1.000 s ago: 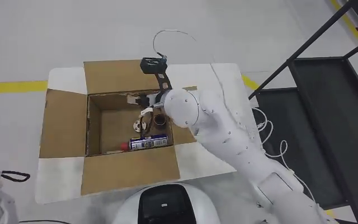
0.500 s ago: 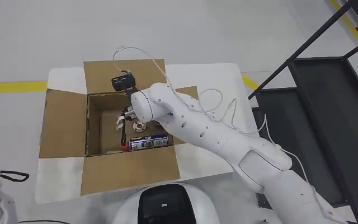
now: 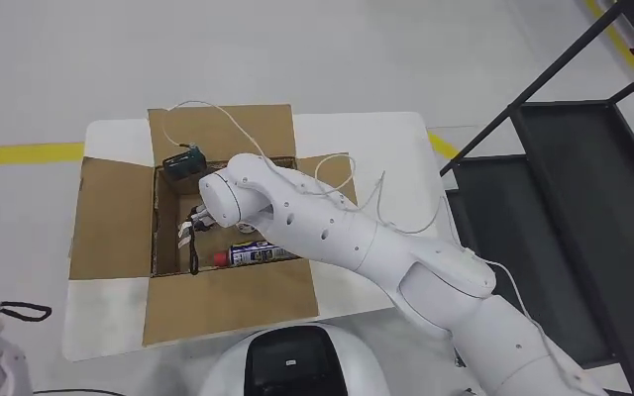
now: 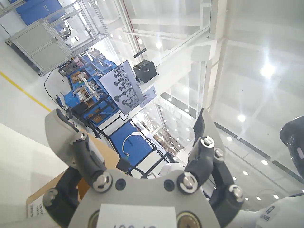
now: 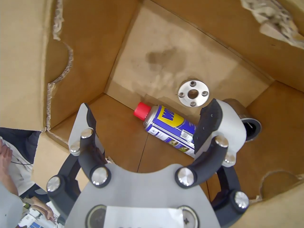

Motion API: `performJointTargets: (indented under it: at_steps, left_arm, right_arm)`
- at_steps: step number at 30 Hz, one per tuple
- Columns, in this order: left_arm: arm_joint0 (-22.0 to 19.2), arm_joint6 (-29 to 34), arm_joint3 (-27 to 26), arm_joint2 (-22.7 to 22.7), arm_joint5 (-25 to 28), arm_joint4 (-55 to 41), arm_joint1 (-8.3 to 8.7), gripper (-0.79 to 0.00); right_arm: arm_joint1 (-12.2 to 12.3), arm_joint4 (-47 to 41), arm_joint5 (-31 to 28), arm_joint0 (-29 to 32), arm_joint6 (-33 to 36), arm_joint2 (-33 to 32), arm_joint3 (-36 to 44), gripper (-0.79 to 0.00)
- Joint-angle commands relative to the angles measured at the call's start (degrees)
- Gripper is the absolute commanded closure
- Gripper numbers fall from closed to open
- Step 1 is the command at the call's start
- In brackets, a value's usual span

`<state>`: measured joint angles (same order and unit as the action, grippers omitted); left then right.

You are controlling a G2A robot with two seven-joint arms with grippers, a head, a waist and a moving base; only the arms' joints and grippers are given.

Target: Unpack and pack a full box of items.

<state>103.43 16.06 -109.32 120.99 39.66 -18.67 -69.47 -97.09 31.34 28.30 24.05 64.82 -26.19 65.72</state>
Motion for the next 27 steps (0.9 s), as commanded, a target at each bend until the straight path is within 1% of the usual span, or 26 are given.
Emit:
performJointTargets:
  at_steps: [1, 13, 16, 20, 27]
  left_arm:
    - [0.0, 0.0, 0.0, 0.0, 0.0, 0.0, 0.0, -0.785]
    - [0.0, 0.0, 0.0, 0.0, 0.0, 0.0, 0.0, -0.785]
    - [0.0, 0.0, 0.0, 0.0, 0.0, 0.0, 0.0, -0.785]
    - [0.0, 0.0, 0.0, 0.0, 0.0, 0.0, 0.0, -0.785]
    - [0.0, 0.0, 0.0, 0.0, 0.0, 0.0, 0.0, -0.785]
  right_arm:
    - [0.03, 0.07, 0.35, -0.02, 0.11, -0.01, 0.04, -0.785]
    - [0.03, 0.07, 0.35, -0.02, 0.11, -0.01, 0.04, -0.785]
    - [0.1, -0.37, -1.24, 1.68, -1.75, -0.27, -0.59, -0.785]
    - [-0.53, 1.83, -2.71, 1.74, -1.6, 1.25, -3.4, -0.785]
    - [-2.37, -0.65, -4.32, 1.77, -4.2, 0.44, -11.5, -0.785]
